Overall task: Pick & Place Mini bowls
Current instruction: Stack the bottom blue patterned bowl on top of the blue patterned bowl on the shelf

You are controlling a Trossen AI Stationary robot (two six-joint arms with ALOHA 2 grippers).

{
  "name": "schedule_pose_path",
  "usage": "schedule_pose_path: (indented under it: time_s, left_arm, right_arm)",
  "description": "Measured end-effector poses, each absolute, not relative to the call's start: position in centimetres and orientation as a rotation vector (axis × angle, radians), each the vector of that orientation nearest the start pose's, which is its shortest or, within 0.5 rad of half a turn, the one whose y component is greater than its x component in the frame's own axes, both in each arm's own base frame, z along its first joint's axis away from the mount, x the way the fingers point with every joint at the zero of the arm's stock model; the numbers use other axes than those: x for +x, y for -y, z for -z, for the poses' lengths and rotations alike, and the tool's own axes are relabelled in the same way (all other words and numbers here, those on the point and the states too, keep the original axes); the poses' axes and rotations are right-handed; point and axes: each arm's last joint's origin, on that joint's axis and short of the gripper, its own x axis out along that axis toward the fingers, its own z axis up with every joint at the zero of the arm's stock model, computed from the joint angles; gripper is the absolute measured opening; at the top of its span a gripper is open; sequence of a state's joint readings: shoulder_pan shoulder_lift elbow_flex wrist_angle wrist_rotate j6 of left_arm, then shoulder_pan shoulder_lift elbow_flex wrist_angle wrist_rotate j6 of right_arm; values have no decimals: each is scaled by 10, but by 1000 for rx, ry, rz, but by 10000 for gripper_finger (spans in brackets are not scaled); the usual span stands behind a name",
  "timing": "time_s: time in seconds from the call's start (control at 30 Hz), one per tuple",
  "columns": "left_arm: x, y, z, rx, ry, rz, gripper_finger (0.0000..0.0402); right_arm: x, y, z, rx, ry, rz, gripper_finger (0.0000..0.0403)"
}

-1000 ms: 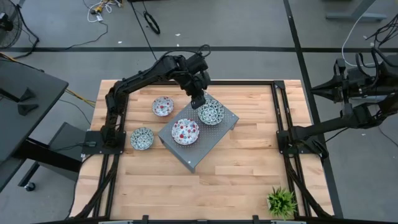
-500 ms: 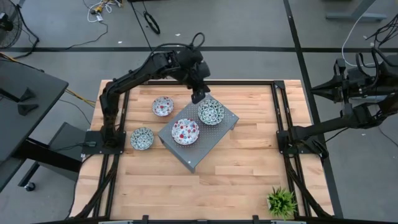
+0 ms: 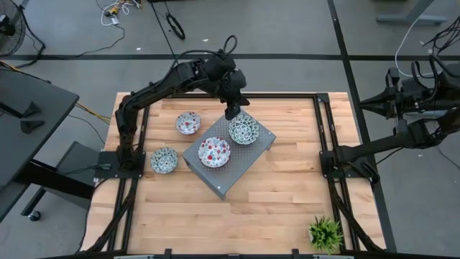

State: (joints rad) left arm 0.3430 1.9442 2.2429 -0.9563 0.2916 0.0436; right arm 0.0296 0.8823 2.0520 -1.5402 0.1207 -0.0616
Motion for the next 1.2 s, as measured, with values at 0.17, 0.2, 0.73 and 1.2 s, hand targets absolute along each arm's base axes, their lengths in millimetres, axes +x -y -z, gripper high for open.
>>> schedule_pose_path:
  time_s: [0.17,0.2,0.73,1.2]
  left_arm:
    - [394,-125,-416,-156,-586,-25,0]
    - [394,-124,-412,-163,-593,-25,0]
    - [345,-120,-377,-125,-451,55,0]
    - [333,-154,-338,-34,-298,240,0]
  right_arm:
    - [-17,4,-521,-89,-372,79,27]
    - [-17,4,-521,-89,-373,79,27]
    - [-17,4,-521,-89,-372,79,27]
    - [-17,4,-521,-89,-372,78,27]
